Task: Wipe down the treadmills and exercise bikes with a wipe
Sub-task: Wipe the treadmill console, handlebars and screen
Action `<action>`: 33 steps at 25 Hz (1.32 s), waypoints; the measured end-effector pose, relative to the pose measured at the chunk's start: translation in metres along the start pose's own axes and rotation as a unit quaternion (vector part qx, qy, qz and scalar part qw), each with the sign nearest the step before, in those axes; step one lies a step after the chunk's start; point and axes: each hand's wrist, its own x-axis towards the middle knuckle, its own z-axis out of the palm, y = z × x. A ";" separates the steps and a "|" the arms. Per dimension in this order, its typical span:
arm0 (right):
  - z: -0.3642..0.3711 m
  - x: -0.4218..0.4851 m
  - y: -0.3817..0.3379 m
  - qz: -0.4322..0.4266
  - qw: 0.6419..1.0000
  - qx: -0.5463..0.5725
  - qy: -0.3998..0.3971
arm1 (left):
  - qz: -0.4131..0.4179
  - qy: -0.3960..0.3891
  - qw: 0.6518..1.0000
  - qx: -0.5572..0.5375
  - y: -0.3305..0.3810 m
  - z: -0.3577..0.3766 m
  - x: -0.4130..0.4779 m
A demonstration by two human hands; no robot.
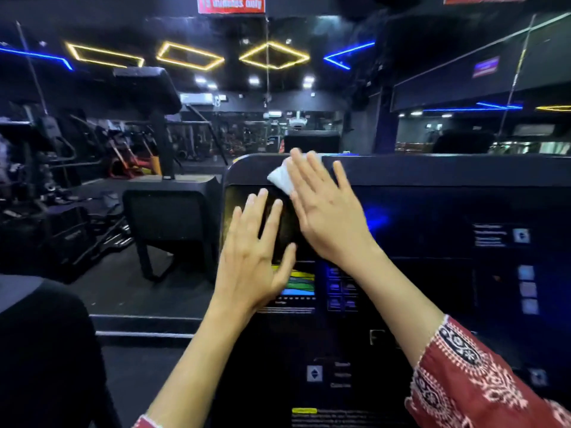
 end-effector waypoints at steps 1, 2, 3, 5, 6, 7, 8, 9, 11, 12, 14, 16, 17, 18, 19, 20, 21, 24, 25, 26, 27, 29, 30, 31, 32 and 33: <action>-0.007 0.000 0.021 0.054 0.998 -0.021 -0.002 | 0.000 -0.002 1.000 -0.005 0.006 0.003 0.010; -0.015 -0.007 0.044 0.118 0.992 -0.043 -0.005 | 0.000 -0.003 1.000 -0.012 0.013 0.007 0.018; -0.023 -0.018 0.064 0.178 0.982 -0.060 0.006 | 0.000 -0.002 1.000 -0.019 0.020 0.010 0.026; -0.028 -0.036 0.072 0.223 0.972 -0.065 0.034 | 0.007 0.001 1.000 -0.024 0.030 0.017 0.035; -0.028 -0.037 0.063 0.195 0.980 -0.038 0.030 | 0.012 0.003 1.000 -0.022 0.035 0.021 0.038; -0.026 -0.035 0.053 0.138 0.990 0.007 0.008 | 0.014 0.005 1.000 -0.022 0.039 0.024 0.041; -0.024 -0.033 0.049 0.081 0.996 0.037 -0.013 | 0.012 0.005 1.000 -0.024 0.043 0.026 0.043; -0.024 -0.032 0.053 0.047 0.998 0.034 -0.021 | 0.009 0.004 1.000 -0.028 0.046 0.027 0.044; -0.032 -0.040 0.079 0.083 0.996 -0.031 0.003 | 0.009 -0.002 0.999 -0.033 0.053 0.028 0.045; -0.037 -0.049 0.096 0.147 0.988 -0.048 0.013 | 0.012 -0.007 0.999 -0.035 0.057 0.028 0.045; -0.044 -0.063 0.120 0.260 0.964 -0.037 0.034 | 0.017 -0.015 0.999 -0.036 0.063 0.029 0.045; -0.043 -0.052 0.109 0.244 0.969 0.019 0.040 | 0.020 -0.017 0.999 -0.035 0.069 0.032 0.047; -0.038 -0.044 0.096 0.186 0.982 0.033 0.026 | 0.021 -0.017 0.999 -0.035 0.072 0.034 0.048; -0.032 -0.039 0.085 0.112 0.993 0.032 0.004 | 0.022 -0.019 0.999 -0.037 0.075 0.035 0.049; -0.028 -0.039 0.081 0.047 0.999 0.019 -0.002 | 0.024 -0.021 0.999 -0.039 0.077 0.036 0.051; -0.027 -0.040 0.088 0.011 1.000 0.002 0.005 | 0.027 -0.024 0.999 -0.039 0.079 0.037 0.052; -0.031 -0.044 0.102 0.022 1.000 -0.012 0.011 | 0.029 -0.025 0.999 -0.038 0.081 0.037 0.053; -0.046 -0.066 0.156 0.233 0.970 -0.045 0.042 | 0.035 -0.028 0.998 -0.042 0.092 0.042 0.054; -0.048 -0.070 0.162 0.279 0.958 -0.050 0.042 | 0.038 -0.029 0.998 -0.044 0.097 0.045 0.055; -0.049 -0.068 0.157 0.281 0.958 -0.036 0.037 | 0.044 -0.029 0.998 -0.044 0.103 0.048 0.056; -0.047 -0.065 0.145 0.235 0.972 -0.012 0.024 | 0.050 -0.026 0.997 -0.044 0.108 0.051 0.057; -0.044 -0.069 0.130 0.084 0.996 0.014 -0.012 | 0.056 -0.020 0.997 -0.042 0.116 0.057 0.060; -0.047 -0.075 0.140 0.043 0.999 -0.007 -0.013 | 0.055 -0.019 0.998 -0.040 0.119 0.058 0.060; -0.053 -0.085 0.159 0.060 0.997 -0.040 -0.008 | 0.055 -0.018 0.998 -0.038 0.123 0.060 0.061; -0.061 -0.098 0.180 0.127 0.989 -0.071 0.001 | 0.056 -0.019 0.998 -0.037 0.128 0.061 0.062; -0.070 -0.115 0.198 0.218 0.973 -0.077 0.016 | 0.062 -0.021 0.997 -0.033 0.135 0.062 0.062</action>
